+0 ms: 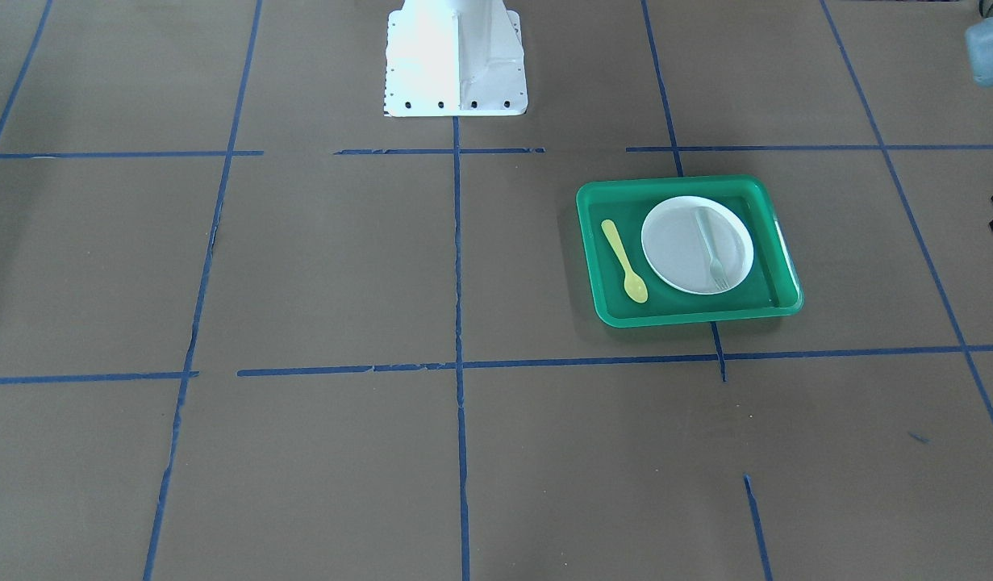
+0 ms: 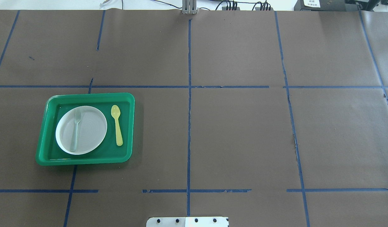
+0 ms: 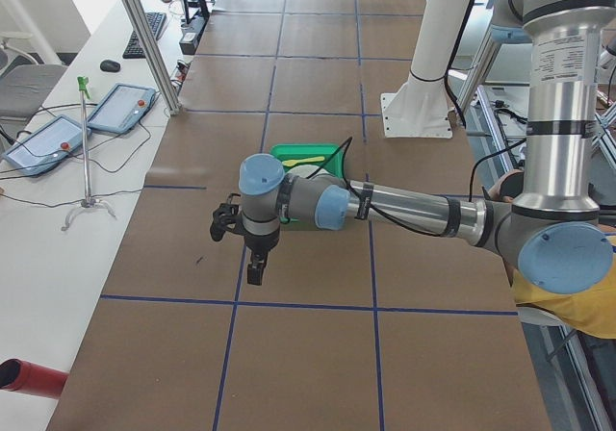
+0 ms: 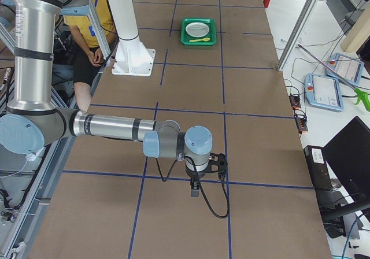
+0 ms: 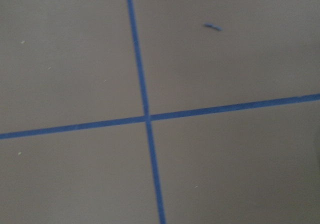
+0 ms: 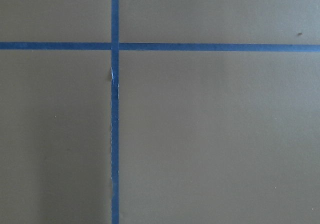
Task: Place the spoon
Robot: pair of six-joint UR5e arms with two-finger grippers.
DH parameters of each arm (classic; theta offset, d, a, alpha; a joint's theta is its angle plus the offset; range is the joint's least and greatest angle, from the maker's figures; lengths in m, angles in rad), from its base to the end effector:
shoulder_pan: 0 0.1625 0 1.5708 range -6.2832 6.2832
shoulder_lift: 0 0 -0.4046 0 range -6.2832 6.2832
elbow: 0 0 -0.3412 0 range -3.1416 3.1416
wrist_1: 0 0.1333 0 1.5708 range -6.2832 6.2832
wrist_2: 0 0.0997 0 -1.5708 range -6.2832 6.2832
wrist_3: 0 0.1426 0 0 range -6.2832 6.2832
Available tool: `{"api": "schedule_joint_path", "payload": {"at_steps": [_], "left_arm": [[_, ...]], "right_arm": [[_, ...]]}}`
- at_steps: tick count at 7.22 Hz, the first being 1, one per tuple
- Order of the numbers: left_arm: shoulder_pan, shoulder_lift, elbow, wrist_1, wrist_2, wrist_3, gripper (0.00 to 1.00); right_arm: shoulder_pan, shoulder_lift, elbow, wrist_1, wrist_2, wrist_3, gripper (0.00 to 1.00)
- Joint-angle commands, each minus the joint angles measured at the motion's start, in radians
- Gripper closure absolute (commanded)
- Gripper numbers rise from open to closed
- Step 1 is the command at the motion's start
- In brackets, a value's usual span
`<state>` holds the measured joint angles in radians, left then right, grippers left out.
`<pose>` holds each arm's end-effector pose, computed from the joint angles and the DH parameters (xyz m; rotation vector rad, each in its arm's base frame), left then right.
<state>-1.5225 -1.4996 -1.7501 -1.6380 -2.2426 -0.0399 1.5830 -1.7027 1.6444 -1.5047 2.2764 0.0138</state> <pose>-0.0238 -0.4297 0.6218 0.1390 0.6769 0.0669 0.0456 -0.3874 0.6912 0.0069 -0.7056 0.0222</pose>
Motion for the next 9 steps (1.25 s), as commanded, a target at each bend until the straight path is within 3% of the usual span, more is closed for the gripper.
{"api": "schedule_joint_path", "payload": {"at_steps": [1, 9], "left_arm": [[-0.074, 0.079, 0.026, 0.012, -0.099, 0.124, 0.00], [-0.071, 0.064, 0.057, 0.000, -0.100, 0.115, 0.00]], "right_arm": [[0.000, 0.000, 0.000, 0.000, 0.000, 0.000, 0.00], [0.000, 0.000, 0.000, 0.000, 0.000, 0.000, 0.00]]}}
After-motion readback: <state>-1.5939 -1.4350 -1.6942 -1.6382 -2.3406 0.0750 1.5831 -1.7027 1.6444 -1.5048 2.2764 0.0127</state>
